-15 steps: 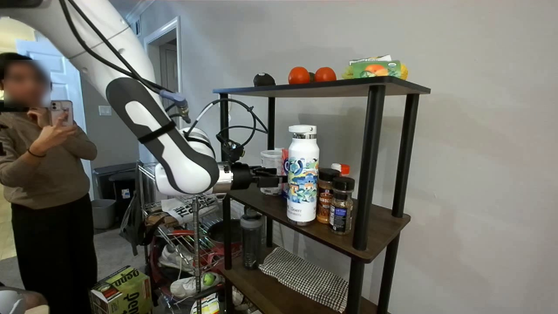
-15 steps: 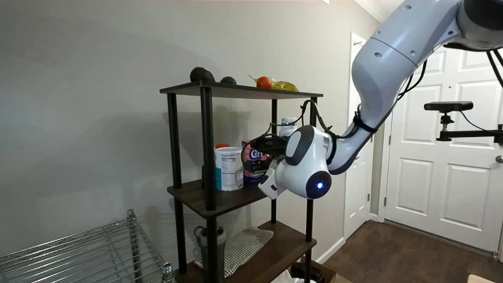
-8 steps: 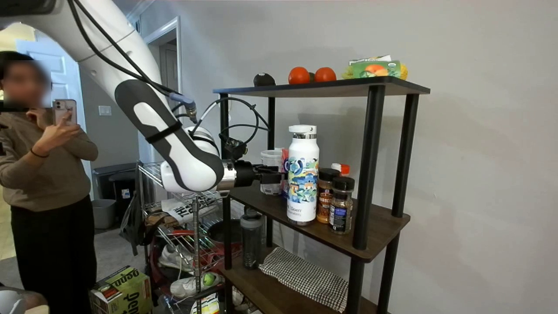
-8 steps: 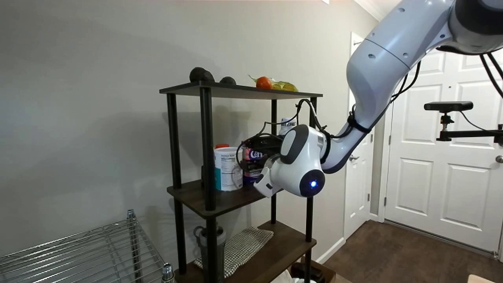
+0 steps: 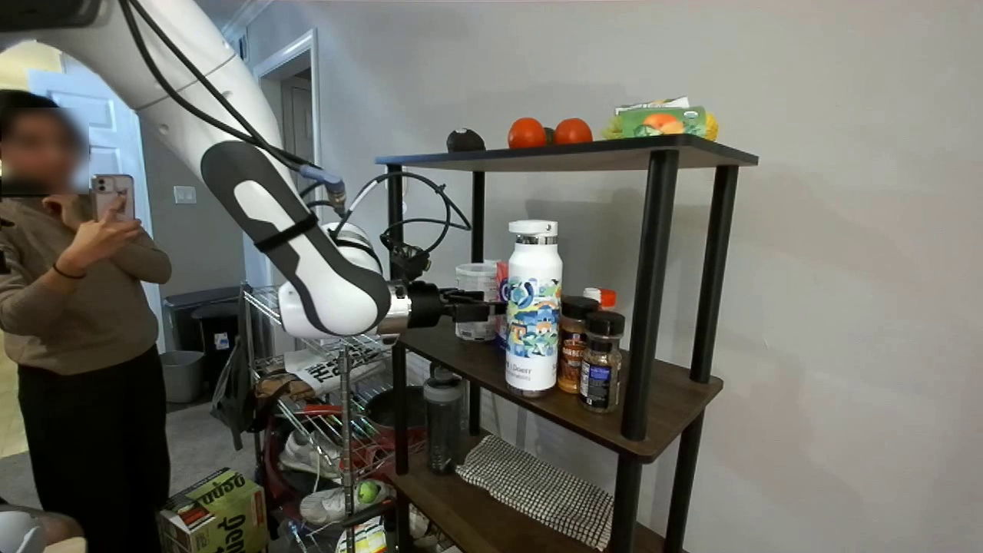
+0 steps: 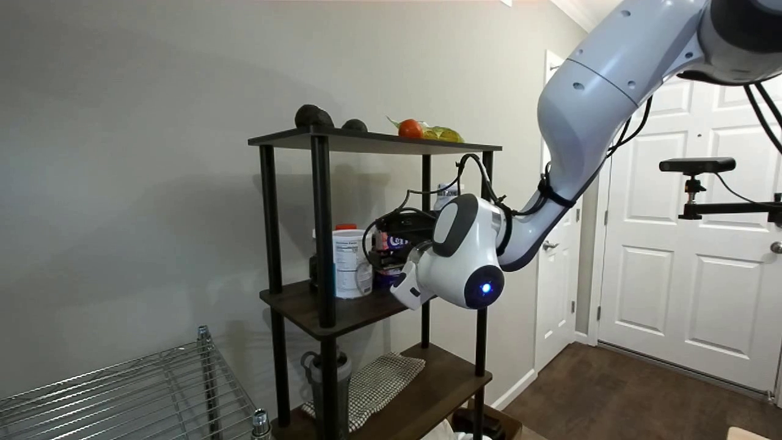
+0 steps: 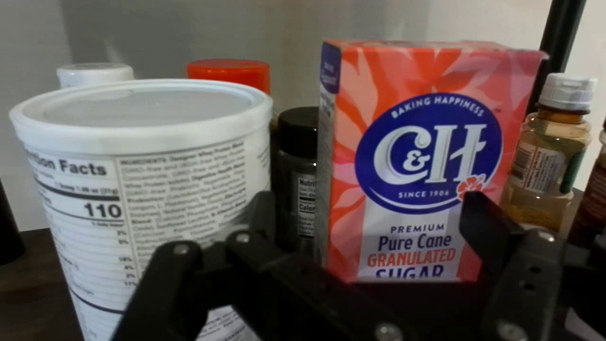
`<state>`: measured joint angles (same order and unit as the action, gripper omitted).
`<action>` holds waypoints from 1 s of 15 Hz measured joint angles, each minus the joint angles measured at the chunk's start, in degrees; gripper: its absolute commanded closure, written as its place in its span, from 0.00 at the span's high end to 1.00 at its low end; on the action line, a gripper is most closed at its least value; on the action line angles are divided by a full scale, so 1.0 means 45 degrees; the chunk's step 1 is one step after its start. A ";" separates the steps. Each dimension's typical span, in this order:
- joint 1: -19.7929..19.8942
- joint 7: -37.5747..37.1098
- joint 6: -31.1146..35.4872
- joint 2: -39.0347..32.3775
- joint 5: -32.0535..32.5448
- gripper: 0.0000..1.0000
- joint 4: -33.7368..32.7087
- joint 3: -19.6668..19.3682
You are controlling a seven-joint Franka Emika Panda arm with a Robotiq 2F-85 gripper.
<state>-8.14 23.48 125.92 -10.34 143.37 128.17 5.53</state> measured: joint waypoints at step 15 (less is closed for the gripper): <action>-0.0452 0.0001 -0.0015 0.0005 0.0042 1.00 0.0053 0.0364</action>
<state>-10.18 23.49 125.85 -10.32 143.56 128.40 7.17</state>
